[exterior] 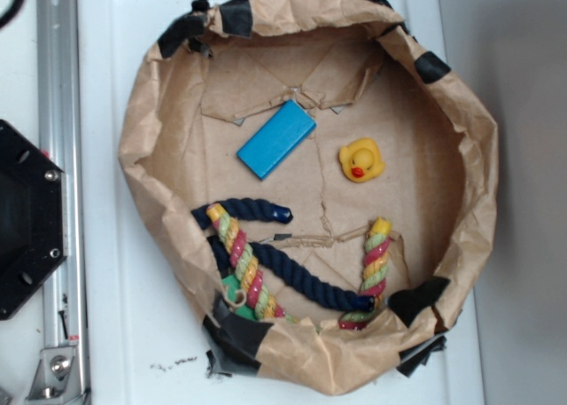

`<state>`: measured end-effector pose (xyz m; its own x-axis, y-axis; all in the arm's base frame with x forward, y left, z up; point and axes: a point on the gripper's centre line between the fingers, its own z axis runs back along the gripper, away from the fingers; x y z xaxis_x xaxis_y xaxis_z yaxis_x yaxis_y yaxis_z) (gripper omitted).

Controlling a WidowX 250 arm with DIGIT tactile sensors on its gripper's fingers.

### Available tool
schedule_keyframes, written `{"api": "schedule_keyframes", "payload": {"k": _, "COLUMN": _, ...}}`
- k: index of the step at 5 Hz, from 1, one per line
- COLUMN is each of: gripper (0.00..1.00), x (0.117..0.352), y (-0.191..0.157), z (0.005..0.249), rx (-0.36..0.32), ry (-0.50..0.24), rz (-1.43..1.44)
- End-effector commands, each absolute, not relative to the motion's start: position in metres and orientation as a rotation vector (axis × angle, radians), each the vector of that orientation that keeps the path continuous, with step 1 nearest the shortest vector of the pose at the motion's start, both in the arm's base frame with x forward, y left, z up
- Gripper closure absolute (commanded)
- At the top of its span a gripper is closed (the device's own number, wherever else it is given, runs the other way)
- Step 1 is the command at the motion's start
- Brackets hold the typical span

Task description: Grab the yellow duck.

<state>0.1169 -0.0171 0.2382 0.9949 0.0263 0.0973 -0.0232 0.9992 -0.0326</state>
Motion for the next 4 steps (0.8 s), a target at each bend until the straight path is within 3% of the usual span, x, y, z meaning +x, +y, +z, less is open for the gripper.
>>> {"api": "schedule_keyframes", "payload": {"k": 1, "gripper": 0.0, "x": 0.117, "y": -0.017, "z": 0.238, "rx": -0.031, "ry": -0.098, "rz": 0.025}}
{"api": "schedule_keyframes", "payload": {"k": 2, "gripper": 0.0, "x": 0.153, "y": -0.001, "z": 0.216, "rx": 0.21, "ry": -0.207, "rz": 0.235}}
{"api": "schedule_keyframes", "payload": {"k": 3, "gripper": 0.0, "x": 0.196, "y": 0.01, "z": 0.19, "rx": 0.145, "ry": -0.327, "rz": 0.141}}
{"api": "schedule_keyframes", "payload": {"k": 4, "gripper": 0.0, "x": 0.221, "y": 0.017, "z": 0.165, "rx": 0.097, "ry": -0.352, "rz": 0.053}}
